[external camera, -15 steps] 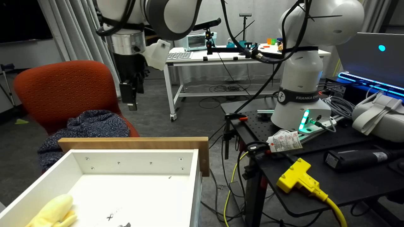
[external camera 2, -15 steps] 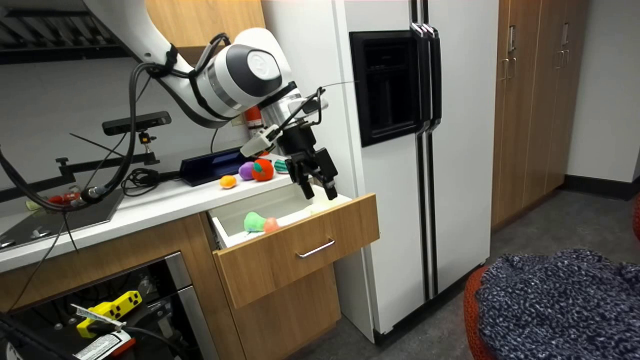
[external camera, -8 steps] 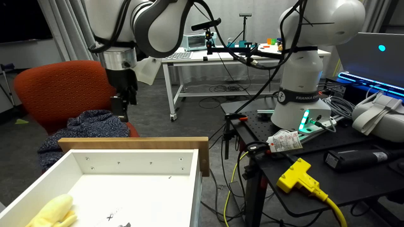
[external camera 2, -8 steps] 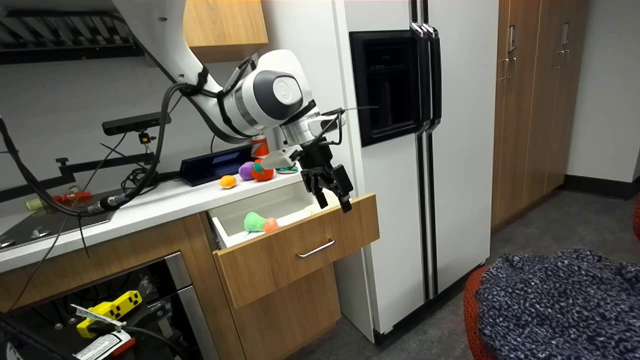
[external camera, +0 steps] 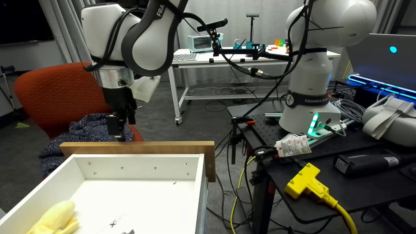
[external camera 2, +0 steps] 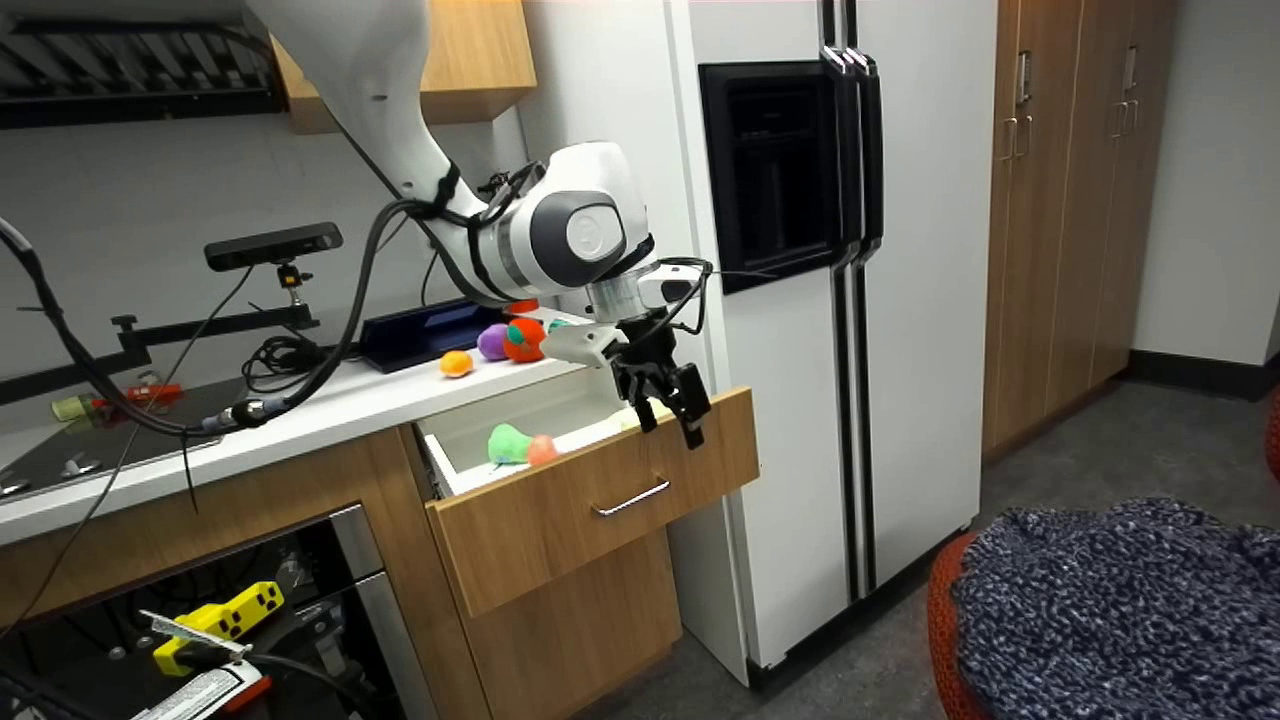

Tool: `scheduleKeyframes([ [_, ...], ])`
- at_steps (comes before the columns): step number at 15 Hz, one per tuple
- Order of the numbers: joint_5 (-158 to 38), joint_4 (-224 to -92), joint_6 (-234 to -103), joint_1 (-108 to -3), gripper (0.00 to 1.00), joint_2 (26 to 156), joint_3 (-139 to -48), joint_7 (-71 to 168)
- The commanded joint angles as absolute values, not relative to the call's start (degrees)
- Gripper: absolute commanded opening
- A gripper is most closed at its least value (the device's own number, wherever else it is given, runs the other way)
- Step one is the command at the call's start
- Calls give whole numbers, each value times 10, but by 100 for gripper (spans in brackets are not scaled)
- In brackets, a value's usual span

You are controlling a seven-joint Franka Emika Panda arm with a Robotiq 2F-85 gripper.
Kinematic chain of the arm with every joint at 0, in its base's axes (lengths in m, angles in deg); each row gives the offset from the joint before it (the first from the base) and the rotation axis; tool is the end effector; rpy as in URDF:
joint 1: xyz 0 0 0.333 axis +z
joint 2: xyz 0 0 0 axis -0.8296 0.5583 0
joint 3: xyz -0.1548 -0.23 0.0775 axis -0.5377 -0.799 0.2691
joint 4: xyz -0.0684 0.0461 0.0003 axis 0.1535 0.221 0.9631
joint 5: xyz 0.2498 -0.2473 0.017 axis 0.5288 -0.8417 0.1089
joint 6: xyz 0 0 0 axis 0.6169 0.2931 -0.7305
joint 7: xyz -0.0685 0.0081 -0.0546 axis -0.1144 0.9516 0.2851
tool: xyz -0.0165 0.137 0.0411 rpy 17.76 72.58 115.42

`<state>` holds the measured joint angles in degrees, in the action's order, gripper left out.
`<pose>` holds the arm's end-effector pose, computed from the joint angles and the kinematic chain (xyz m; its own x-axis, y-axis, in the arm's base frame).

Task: Close the open drawer on the right

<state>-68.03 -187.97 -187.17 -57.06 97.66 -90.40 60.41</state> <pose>0.5550 -0.0132 0.1962 0.9799 -0.1371 0.1452 -0.1489 -0.9861 0.0735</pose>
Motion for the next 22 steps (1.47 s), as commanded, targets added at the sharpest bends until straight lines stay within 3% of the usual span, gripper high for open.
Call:
scheduleKeyframes([
  [1, -643, -1853, -1879, -563, 100, 1002, -907, 564],
  [6, -624, -1842, -1881, -563, 100, 1020, -904, 543],
  [7, -619, -1842, -1881, -563, 93, 1021, -902, 539],
  [8, -612, -1842, -1881, -564, 72, 1020, -898, 534],
  [10, -596, -1844, -1884, -567, 68, 1016, -889, 524],
  [18, -537, -1840, -1874, -569, 6, 1002, -845, 477],
  [19, -529, -1839, -1873, -570, 1, 1000, -838, 471],
  [22, -517, -1834, -1868, -568, 0, 998, -826, 455],
])
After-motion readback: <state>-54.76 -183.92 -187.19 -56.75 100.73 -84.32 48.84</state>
